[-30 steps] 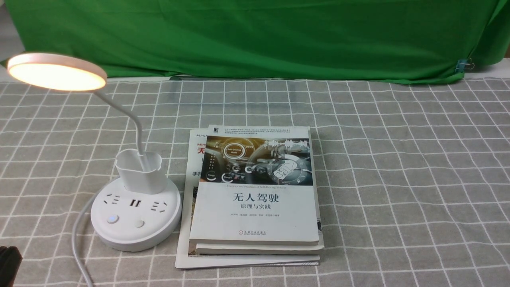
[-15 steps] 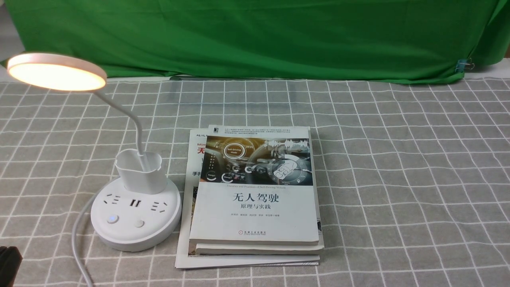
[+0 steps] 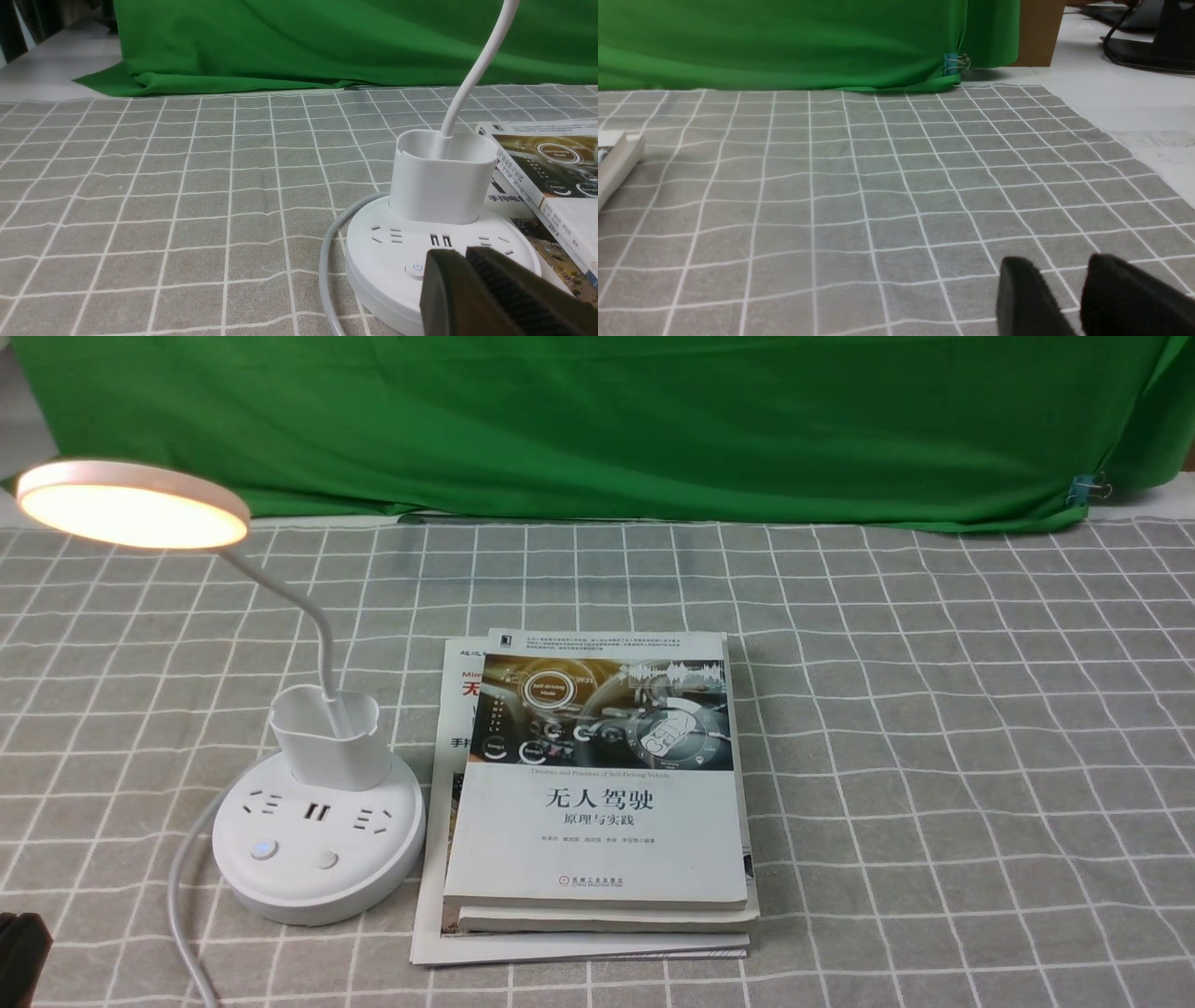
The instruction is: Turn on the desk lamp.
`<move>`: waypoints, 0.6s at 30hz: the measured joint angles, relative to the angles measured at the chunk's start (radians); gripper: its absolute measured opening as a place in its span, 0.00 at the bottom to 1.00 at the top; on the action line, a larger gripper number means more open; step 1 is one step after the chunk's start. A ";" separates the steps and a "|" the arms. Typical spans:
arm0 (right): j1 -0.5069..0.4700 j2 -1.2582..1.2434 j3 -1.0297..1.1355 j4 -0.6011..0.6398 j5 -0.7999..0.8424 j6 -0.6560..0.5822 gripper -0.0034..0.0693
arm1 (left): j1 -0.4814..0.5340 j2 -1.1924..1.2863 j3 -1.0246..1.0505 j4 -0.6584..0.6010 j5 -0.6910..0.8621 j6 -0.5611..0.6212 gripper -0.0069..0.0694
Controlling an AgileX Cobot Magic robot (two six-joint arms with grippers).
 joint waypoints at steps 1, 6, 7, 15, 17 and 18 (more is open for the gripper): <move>0.000 0.000 0.000 0.000 0.000 0.000 0.38 | 0.000 0.000 0.000 0.000 0.000 0.000 0.12; 0.000 0.000 0.000 0.000 0.000 0.000 0.38 | 0.000 0.000 0.000 0.000 0.000 0.000 0.12; 0.000 0.000 0.000 0.000 0.000 0.000 0.38 | 0.000 0.000 0.000 0.000 0.000 0.000 0.12; 0.000 0.000 0.000 0.000 0.000 0.000 0.38 | 0.000 0.000 0.000 -0.001 0.000 0.000 0.12; 0.000 0.000 0.000 0.000 0.000 0.000 0.38 | 0.000 0.000 0.000 -0.001 0.000 0.000 0.12; 0.000 0.000 0.000 0.000 0.000 0.000 0.38 | 0.000 0.000 0.000 -0.002 0.000 0.000 0.12</move>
